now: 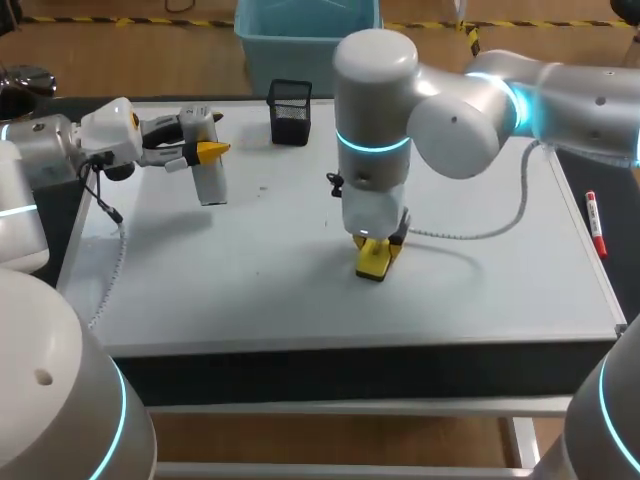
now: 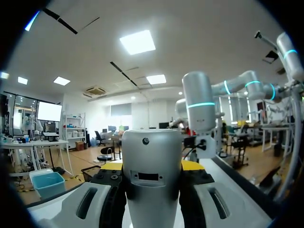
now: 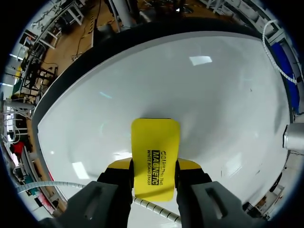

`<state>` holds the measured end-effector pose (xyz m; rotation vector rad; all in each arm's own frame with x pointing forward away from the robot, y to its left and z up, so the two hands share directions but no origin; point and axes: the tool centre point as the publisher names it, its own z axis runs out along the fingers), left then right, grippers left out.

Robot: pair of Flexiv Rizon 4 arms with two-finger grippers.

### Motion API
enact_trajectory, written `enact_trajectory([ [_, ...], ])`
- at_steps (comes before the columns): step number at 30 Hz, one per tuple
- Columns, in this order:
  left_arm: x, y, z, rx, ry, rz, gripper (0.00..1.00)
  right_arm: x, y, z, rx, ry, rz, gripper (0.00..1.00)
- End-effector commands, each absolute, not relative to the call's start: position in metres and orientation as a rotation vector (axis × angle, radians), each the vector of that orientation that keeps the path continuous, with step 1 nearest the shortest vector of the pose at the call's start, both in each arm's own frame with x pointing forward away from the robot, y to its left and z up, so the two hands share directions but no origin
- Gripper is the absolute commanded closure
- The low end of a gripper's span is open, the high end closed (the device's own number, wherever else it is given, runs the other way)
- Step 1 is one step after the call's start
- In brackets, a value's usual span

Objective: Pick up the inspection probe, press it on each red-marked spot on the whiteboard one by one, put down the probe, pick up the eraser, and wipe off all the red marks.

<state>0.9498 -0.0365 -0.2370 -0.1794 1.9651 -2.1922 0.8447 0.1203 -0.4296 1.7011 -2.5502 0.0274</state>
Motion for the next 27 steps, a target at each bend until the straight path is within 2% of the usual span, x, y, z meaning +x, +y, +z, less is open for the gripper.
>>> enact_trajectory([
  [1, 0.950, -0.037, -0.237, -0.179, 1.962, -2.192, 1.00, 0.844, 0.106, -0.431, 1.689, -2.563, 0.028, 1.00],
  [18, 0.950, -0.037, -0.237, -0.179, 1.962, -2.192, 1.00, 0.853, 0.067, -0.427, 1.578, -2.600, 0.094, 1.00],
  [27, 0.950, -0.037, -0.237, -0.179, 1.962, -2.192, 1.00, 0.863, 0.055, -0.400, 1.632, -2.614, -0.001, 1.00],
])
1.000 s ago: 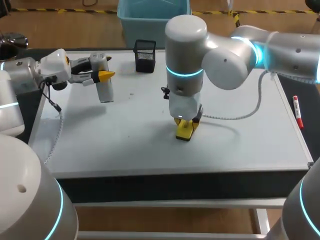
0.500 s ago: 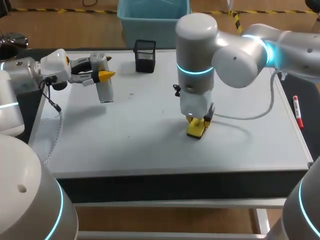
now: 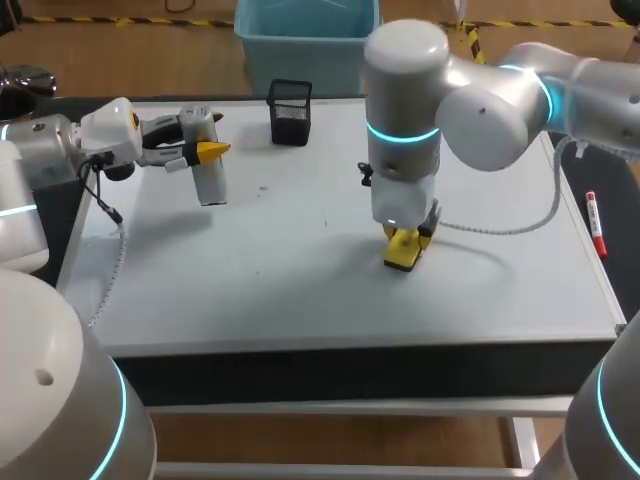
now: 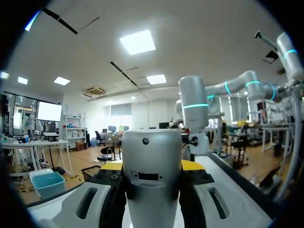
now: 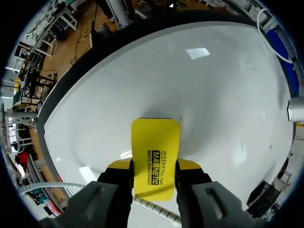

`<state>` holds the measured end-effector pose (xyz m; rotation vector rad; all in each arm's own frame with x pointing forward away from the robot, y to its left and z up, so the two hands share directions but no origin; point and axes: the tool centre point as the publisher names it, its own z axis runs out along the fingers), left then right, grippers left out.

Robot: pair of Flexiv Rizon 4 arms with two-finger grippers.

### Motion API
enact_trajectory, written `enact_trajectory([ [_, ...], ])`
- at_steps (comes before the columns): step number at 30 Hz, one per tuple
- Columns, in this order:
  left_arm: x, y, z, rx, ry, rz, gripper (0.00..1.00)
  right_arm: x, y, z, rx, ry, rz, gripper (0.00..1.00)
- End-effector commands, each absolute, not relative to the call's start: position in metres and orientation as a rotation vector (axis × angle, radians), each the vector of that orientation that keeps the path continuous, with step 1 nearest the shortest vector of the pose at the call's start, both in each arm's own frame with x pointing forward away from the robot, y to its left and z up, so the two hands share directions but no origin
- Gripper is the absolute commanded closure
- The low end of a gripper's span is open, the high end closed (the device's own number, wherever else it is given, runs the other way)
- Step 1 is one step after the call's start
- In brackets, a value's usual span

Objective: Pick up the inspection probe, press it on each red-marked spot on the whiteboard one by one, put down the probe, pick up the eraser, and wipe off all the red marks.

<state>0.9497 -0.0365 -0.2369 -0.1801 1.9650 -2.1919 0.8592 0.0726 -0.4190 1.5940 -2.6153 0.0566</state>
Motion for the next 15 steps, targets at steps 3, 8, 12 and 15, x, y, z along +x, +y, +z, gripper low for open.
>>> enact_trajectory([
  [3, 0.950, -0.037, -0.237, -0.179, 1.962, -2.192, 1.00, 0.872, 0.047, -0.382, 1.714, -2.624, -0.026, 1.00],
  [8, 0.950, -0.037, -0.237, -0.179, 1.962, -2.192, 1.00, 0.881, 0.041, -0.371, 1.750, -2.642, -0.034, 1.00],
  [12, 0.950, -0.037, -0.237, -0.179, 1.962, -2.192, 1.00, 0.881, 0.041, -0.371, 1.750, -2.642, -0.034, 1.00],
  [15, 0.950, -0.037, -0.237, -0.179, 1.962, -2.192, 1.00, 0.881, 0.041, -0.371, 1.750, -2.642, -0.034, 1.00],
])
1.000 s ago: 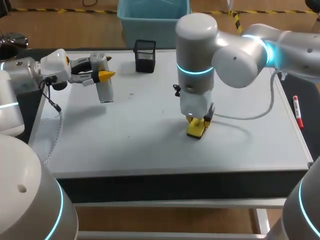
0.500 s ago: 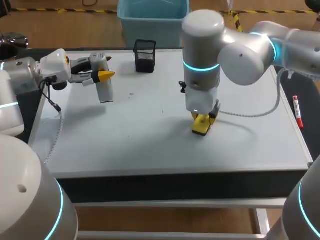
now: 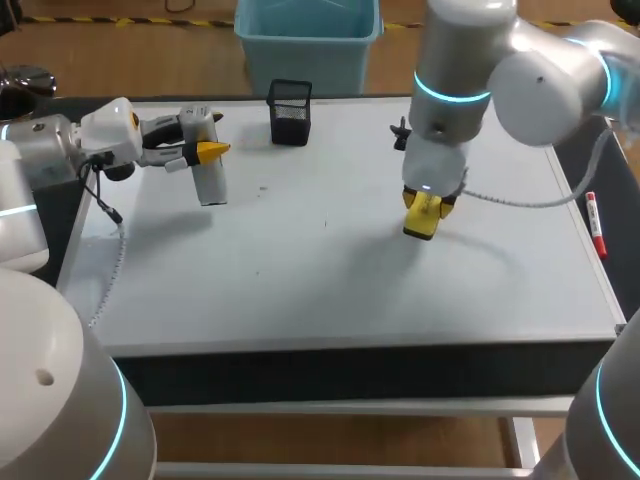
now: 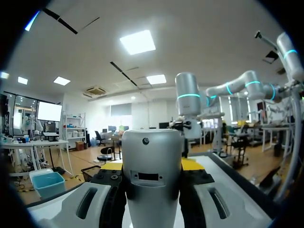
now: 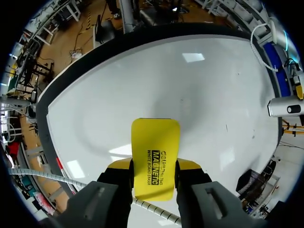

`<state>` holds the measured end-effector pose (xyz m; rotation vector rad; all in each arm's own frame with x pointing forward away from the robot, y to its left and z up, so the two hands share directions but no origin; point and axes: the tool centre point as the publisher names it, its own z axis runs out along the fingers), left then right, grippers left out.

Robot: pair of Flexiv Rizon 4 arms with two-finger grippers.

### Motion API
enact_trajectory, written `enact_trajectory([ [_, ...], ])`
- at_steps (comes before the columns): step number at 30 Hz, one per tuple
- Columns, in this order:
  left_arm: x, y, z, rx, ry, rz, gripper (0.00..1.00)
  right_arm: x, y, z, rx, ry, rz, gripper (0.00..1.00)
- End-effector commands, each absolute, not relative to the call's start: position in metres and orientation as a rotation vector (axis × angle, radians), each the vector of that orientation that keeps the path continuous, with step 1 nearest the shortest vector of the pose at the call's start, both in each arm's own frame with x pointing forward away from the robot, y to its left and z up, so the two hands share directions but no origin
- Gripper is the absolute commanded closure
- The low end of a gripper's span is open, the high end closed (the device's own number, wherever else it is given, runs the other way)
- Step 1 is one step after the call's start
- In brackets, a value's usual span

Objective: Pick up the inspection probe, press it on each red-marked spot on the whiteboard one by one, put down the probe, pick up the eraser, and wipe off all the red marks.

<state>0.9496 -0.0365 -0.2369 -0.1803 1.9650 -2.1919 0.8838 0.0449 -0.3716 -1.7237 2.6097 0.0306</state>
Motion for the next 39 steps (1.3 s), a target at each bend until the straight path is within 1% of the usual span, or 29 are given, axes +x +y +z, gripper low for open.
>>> enact_trajectory([
  [1, 0.950, -0.037, -0.237, -0.179, 1.962, -2.192, 1.00, 0.881, 0.041, -0.371, -1.720, 2.596, 0.034, 1.00],
  [18, 0.950, -0.037, -0.237, -0.179, 1.962, -2.192, 1.00, 0.881, 0.041, -0.371, -1.720, 2.596, 0.034, 1.00],
  [28, 0.950, -0.037, -0.237, -0.179, 1.962, -2.192, 1.00, 0.973, 0.031, -0.366, -1.869, 2.477, -0.072, 1.00],
  [34, 0.950, -0.037, -0.237, -0.179, 1.962, -2.192, 1.00, 1.040, 0.026, -0.370, -1.983, 2.448, -0.098, 1.00],
  [39, 0.950, -0.037, -0.237, -0.179, 1.962, -2.192, 1.00, 1.085, 0.027, -0.373, -2.064, 2.422, -0.087, 1.00],
])
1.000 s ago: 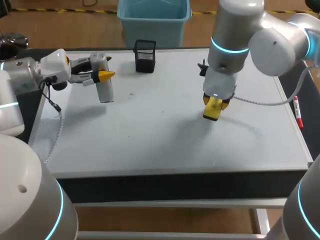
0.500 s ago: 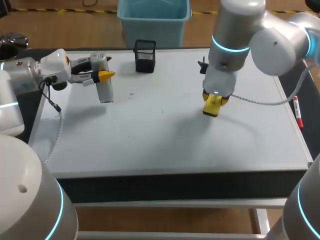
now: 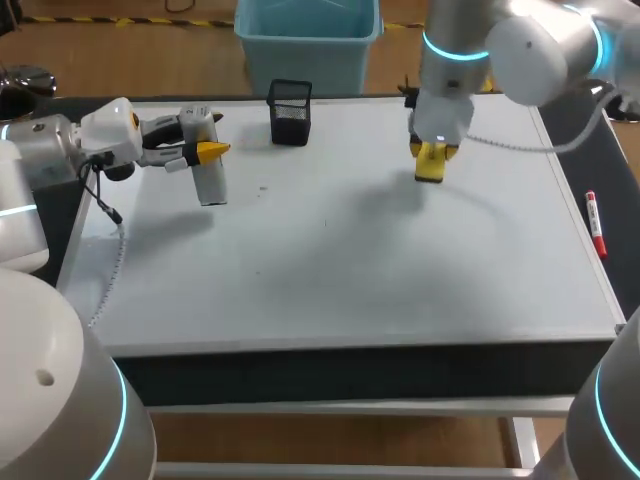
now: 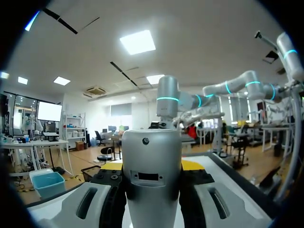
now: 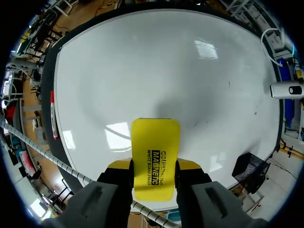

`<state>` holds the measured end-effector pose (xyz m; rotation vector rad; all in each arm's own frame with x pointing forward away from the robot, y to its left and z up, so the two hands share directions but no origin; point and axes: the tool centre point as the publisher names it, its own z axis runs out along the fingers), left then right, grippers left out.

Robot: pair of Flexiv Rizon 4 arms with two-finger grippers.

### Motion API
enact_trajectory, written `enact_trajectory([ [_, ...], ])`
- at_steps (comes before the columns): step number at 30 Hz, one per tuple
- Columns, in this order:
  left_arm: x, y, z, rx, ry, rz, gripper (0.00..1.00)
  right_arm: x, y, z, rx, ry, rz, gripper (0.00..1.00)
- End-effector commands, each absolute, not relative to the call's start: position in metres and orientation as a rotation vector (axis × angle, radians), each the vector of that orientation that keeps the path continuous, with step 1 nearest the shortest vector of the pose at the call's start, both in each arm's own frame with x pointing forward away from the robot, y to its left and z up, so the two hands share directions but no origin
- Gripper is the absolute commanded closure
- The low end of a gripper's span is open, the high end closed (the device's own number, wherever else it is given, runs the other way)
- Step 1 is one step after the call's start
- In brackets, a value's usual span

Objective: Pick up the inspection probe, press it on each red-marked spot on the whiteboard one by one, put down the probe, pick up the eraser, and wipe off all the red marks.

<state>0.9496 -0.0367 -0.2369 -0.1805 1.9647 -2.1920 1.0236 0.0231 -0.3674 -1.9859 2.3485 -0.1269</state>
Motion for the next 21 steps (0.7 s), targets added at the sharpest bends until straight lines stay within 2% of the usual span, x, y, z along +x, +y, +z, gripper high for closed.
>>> enact_trajectory([
  [1, 0.950, -0.037, -0.237, -0.179, 1.962, -2.192, 1.00, 1.097, 0.027, -0.375, -2.072, 2.420, -0.062, 1.00],
  [21, 0.950, -0.037, -0.237, -0.179, 1.962, -2.192, 1.00, 1.208, 0.026, -0.388, -2.153, 2.411, 0.032, 1.00],
])
